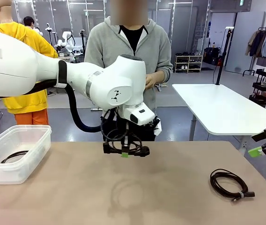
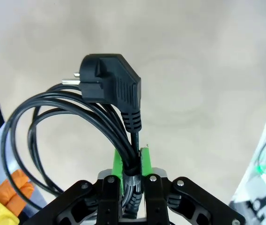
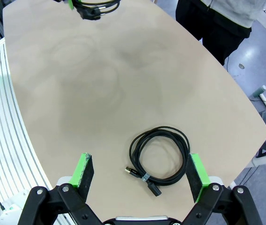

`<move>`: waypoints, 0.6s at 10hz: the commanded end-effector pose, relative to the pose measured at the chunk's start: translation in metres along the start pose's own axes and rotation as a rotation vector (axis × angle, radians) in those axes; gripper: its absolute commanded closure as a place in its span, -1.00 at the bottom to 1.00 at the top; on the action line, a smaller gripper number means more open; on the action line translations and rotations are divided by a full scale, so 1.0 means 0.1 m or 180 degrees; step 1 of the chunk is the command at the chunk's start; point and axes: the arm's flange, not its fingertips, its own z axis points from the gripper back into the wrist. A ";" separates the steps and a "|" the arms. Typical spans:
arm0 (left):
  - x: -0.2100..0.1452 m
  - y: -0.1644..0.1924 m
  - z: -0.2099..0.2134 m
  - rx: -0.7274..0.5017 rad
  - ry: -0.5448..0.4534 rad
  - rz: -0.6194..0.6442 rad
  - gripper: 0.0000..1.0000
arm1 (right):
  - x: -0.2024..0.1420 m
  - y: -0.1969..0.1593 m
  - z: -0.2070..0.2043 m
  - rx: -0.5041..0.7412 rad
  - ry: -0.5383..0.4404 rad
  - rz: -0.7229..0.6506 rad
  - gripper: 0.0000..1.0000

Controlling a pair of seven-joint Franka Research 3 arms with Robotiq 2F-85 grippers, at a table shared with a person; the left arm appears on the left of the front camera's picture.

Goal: Organize and store the cables.
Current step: Place the Power Cable into the Organizing box.

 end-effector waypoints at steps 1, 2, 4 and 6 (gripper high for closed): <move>-0.69 0.02 0.35 0.0051 0.0217 -0.0351 0.66 | 0.01 0.00 -0.01 -0.0008 -0.0016 -0.0034 -1.00; -1.25 -0.04 0.45 0.0073 0.0143 -0.0367 0.66 | 0.01 0.00 -0.01 -0.0008 -0.0016 -0.0034 -1.00; -2.40 -0.27 0.50 0.0253 0.0100 -0.0344 0.66 | 0.01 0.00 -0.01 -0.0008 -0.0016 -0.0034 -1.00; -3.35 -0.45 0.37 0.0296 -0.0086 -0.0207 0.66 | 0.01 0.00 -0.01 -0.0008 -0.0016 -0.0034 -1.00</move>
